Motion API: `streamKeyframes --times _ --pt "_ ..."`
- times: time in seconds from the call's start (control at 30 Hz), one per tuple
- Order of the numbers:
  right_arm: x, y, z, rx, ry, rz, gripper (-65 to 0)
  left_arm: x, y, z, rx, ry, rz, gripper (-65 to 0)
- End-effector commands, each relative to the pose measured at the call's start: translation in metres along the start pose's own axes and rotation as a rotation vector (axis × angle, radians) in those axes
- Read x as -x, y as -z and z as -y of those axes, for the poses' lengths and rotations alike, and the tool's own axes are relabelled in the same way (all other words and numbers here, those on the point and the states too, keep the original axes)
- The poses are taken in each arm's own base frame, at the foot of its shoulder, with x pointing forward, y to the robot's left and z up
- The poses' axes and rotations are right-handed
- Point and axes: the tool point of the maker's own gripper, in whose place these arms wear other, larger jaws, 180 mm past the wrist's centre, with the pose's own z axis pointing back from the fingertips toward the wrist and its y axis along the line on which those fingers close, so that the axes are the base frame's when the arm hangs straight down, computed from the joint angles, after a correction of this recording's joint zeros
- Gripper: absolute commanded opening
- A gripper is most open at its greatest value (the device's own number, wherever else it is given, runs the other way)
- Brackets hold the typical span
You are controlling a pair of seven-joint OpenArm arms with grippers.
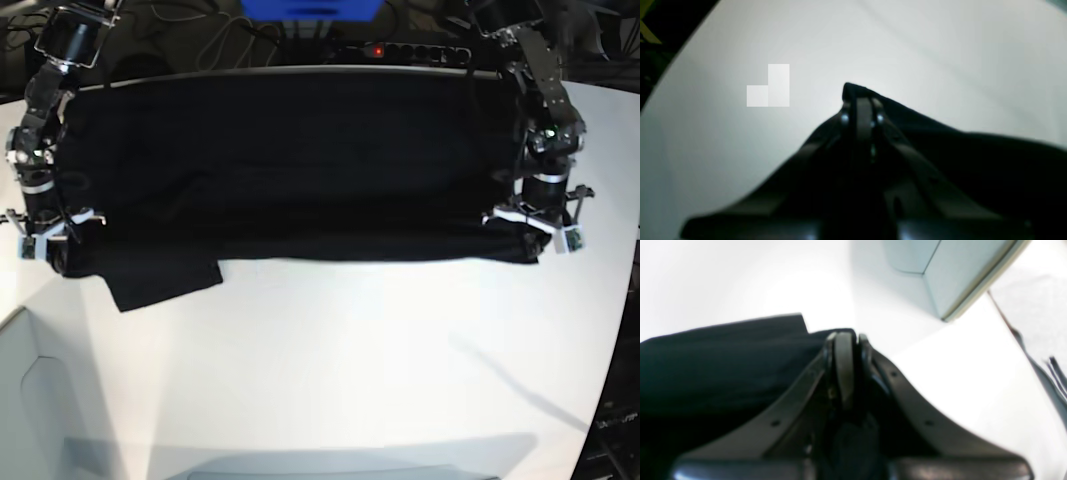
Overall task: Fold the T-shirt properly
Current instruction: 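Lift the hem and fold it over toward the shoulder edge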
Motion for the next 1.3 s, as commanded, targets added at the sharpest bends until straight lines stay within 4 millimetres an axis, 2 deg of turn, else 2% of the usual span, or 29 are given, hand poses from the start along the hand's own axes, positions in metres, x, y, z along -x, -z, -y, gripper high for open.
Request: streamKeyframes --times 0.0,0.13,0.27,0.57,0.77,0.87,0.93,1.07,1.27 --pt "-0.018 -0.004 0.007 0.007 -0.02 0.059 -65.0 -0.01 -0.004 -0.003 -0.005 0.011 0.044 -65.0" --pt "-0.014 -0.023 0.018 0.04 -0.037 0.054 -65.0 0.004 -0.015 -0.006 -0.01 0.03 0.009 -65.0" --pt "-0.013 -0.04 0.02 0.054 -0.052 0.053 -65.0 0.006 -0.026 -0.008 -0.016 0.049 0.007 -65.0" --pt "0.023 -0.059 0.014 0.044 -0.051 -0.034 -65.0 0.012 -0.038 -0.02 -0.065 0.006 0.006 -65.0" --pt "0.047 -0.064 0.016 0.045 -0.037 -0.101 -65.0 0.033 -0.043 -0.019 -0.058 0.014 -0.052 -65.0" --pt "0.057 -0.065 0.017 0.047 -0.025 -0.122 -65.0 0.034 -0.043 -0.018 -0.057 0.013 -0.057 -65.0" --pt "0.058 -0.065 0.017 0.047 -0.023 -0.124 -65.0 0.037 -0.043 -0.019 -0.058 0.012 -0.067 -65.0" --pt "0.06 -0.065 0.017 0.047 -0.023 -0.131 -65.0 0.054 -0.039 -0.023 -0.065 -0.001 -0.112 -65.0" --pt "0.061 -0.065 0.017 0.047 -0.023 -0.133 -65.0 0.082 -0.044 -0.03 -0.077 -0.004 -0.185 -65.0"
